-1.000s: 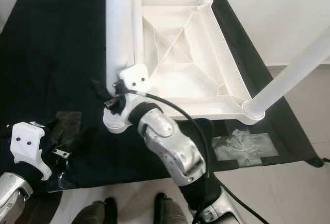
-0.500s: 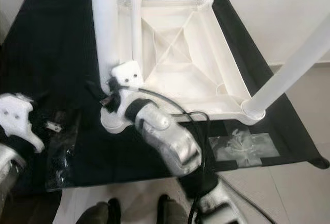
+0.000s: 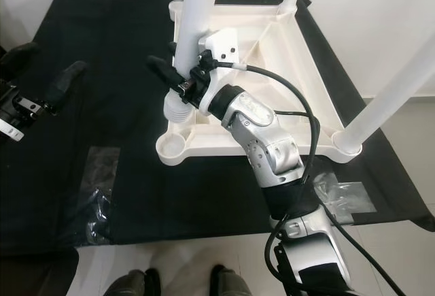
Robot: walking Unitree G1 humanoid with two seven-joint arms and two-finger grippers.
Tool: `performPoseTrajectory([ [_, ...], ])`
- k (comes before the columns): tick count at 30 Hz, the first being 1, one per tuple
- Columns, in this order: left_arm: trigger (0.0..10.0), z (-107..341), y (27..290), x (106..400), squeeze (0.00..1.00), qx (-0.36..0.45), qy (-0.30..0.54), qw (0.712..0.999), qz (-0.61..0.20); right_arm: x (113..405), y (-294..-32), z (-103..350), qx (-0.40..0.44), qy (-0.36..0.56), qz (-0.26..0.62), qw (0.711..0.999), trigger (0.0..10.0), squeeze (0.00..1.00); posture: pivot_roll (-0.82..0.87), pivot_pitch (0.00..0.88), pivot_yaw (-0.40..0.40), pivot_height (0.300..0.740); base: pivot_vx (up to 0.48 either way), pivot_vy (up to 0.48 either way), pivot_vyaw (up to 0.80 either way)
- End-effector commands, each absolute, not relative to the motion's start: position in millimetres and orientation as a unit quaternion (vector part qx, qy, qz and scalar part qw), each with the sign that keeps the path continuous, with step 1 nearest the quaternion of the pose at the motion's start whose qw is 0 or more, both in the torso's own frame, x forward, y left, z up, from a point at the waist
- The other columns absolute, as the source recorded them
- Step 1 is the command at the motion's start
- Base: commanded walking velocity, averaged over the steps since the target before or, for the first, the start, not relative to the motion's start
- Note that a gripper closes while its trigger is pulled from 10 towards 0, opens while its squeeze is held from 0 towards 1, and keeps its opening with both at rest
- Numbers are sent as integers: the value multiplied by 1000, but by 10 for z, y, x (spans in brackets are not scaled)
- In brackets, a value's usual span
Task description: Building children table
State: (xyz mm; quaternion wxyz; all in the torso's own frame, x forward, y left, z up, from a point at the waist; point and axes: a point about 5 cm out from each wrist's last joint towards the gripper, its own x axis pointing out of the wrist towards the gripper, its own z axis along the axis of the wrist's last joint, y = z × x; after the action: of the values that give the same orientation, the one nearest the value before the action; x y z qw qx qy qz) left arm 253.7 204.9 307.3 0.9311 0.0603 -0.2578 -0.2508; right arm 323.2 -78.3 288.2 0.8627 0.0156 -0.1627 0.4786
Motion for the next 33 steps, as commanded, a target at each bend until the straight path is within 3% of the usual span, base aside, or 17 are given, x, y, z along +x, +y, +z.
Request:
performPoseTrajectory([
  [1, 10000, 3060, 1982, 2547, 0, 60, -243, 923, -291, 3085, -701, 2857, -4, -172, 543, 822, 10000, 0, 45, 118, 0, 740, 0, 0, 0],
  [6, 10000, 3095, 1906, 2562, 0, 48, -244, 913, -324, 3015, -689, 2781, -35, -161, 586, 794, 10000, 0, 43, 111, -1, 740, 0, 0, 0],
  [7, 10000, 3140, 1814, 2543, 1000, 34, -243, 894, -375, 3020, -693, 2739, -50, -153, 594, 788, 10000, 0, 44, 103, -3, 740, 0, 0, 0],
  [10, 10000, 3286, 1630, 2457, 1000, 5, -238, 829, -505, 3049, -695, 2714, -72, -146, 605, 779, 10000, 0, 40, 93, -4, 740, 0, 0, 0],
  [15, 10000, 3396, 1582, 2487, 1000, 2, -240, 812, -531, 3023, -672, 2710, -84, -144, 623, 764, 10000, 0, 39, 86, -5, 740, 0, 0, 0],
  [16, 10000, 3415, 1535, 2499, 0, -2, -234, 803, -548, 2986, -644, 2674, -94, -138, 637, 753, 10000, 0, 36, 79, -2, 740, 0, 0, 0],
  [22, 10000, 3424, 1409, 2485, 0, -1, -219, 778, -589, 2909, -564, 2592, -106, -125, 663, 730, 10000, 0, 32, 74, -1, 740, 0, 0, 0],
  [29, 10000, 3410, 1339, 2606, 0, 35, -207, 795, -569, 2872, -473, 2545, -112, -117, 677, 718, 10000, 0, 27, 70, 3, 740, 0, 0, 0],
  [30, 0, 3409, 1347, 2615, 0, 42, -199, 797, -569, 2893, -466, 2535, -113, -115, 672, 723, 10000, 0, 26, 70, 1, 740, 0, 0, 0],
  [33, 0, 3399, 1369, 2632, 0, 64, -179, 797, -573, 2969, -474, 2529, -113, -112, 652, 742, 10000, 0, 29, 69, 0, 740, 0, 0, 0],
])
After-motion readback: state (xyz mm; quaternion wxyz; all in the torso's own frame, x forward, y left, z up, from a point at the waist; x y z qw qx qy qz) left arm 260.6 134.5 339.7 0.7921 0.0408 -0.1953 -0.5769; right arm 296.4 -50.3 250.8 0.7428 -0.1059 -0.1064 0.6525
